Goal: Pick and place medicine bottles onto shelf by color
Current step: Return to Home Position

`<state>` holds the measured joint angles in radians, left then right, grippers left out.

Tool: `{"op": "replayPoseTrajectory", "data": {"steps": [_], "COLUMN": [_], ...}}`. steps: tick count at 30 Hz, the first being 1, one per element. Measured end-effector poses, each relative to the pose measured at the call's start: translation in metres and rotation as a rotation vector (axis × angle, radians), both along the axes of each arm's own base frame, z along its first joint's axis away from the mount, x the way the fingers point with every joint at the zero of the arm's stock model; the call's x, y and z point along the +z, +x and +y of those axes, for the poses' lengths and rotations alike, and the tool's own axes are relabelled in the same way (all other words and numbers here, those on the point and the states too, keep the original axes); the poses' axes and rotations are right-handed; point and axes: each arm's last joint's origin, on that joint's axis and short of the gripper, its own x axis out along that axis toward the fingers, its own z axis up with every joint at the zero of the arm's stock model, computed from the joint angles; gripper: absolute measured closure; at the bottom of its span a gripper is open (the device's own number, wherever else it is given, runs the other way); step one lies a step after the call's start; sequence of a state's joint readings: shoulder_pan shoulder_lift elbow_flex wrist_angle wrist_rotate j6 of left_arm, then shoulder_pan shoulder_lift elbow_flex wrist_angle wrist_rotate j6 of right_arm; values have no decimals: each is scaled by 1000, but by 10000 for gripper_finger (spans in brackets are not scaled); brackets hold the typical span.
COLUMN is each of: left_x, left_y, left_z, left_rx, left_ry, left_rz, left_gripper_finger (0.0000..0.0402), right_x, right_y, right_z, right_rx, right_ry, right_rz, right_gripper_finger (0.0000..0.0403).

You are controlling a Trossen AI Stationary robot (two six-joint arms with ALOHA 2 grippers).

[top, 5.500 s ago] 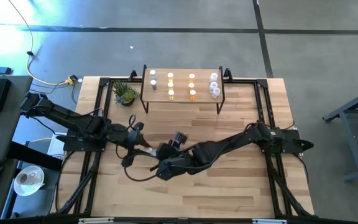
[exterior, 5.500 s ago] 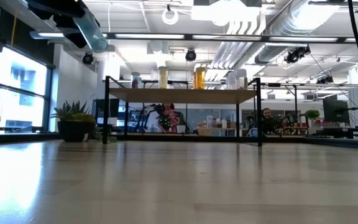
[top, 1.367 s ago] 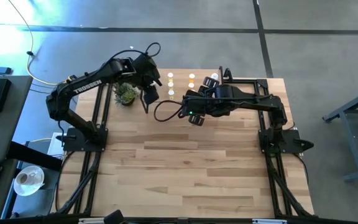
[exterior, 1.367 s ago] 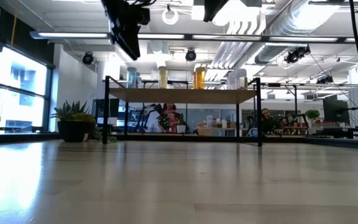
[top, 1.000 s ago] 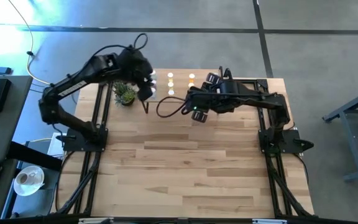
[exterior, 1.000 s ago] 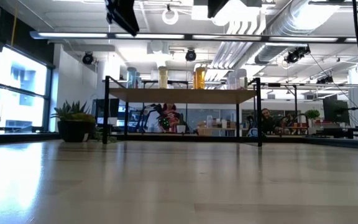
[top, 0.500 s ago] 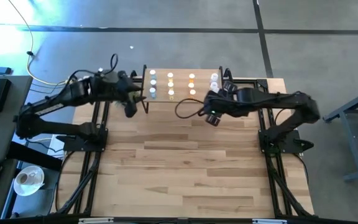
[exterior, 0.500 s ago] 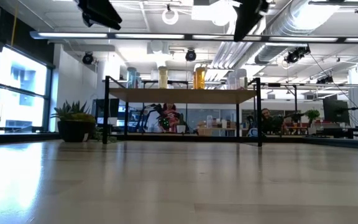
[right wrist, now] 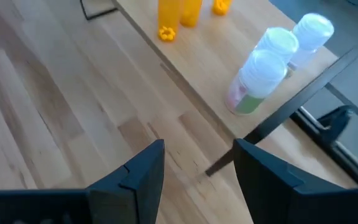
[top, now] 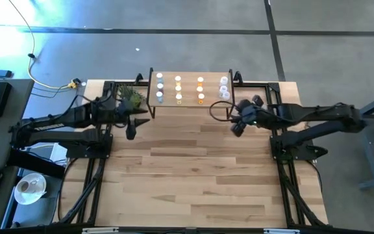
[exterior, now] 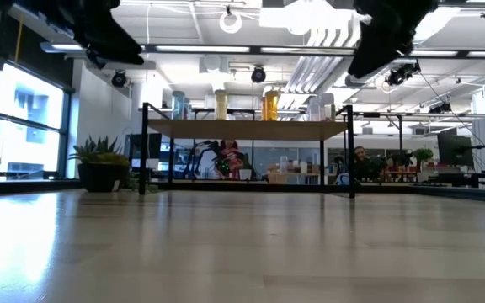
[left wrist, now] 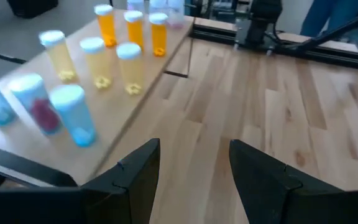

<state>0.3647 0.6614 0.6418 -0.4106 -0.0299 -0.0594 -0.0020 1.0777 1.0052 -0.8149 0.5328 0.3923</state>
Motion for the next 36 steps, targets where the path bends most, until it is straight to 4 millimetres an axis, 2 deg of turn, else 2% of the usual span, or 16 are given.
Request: {"op": "replayPoseTrajectory", "data": {"steps": [9,19,30,36], "left_x": [-39,-66,-81,-77], "left_y": [-9,-21,-38,-49], "left_z": [-13,-21,-26,-29], "left_rx": [-40,-57,-55,-68], "left_ry": [-22,-51,-47,8], "left_rz": [-111,-205,-309,-377], "left_gripper_finger": [218,218,218,218], "right_x": [-45,-95,-105,-102], "right_y": [-31,-61,-85,-98], "right_z": [4,4,5,5], "right_rx": [102,137,208,230], "right_ry": [49,62,-32,-65], "right_rz": [-273,-417,-569,-618], "right_gripper_finger": [222,222,222,222]}}
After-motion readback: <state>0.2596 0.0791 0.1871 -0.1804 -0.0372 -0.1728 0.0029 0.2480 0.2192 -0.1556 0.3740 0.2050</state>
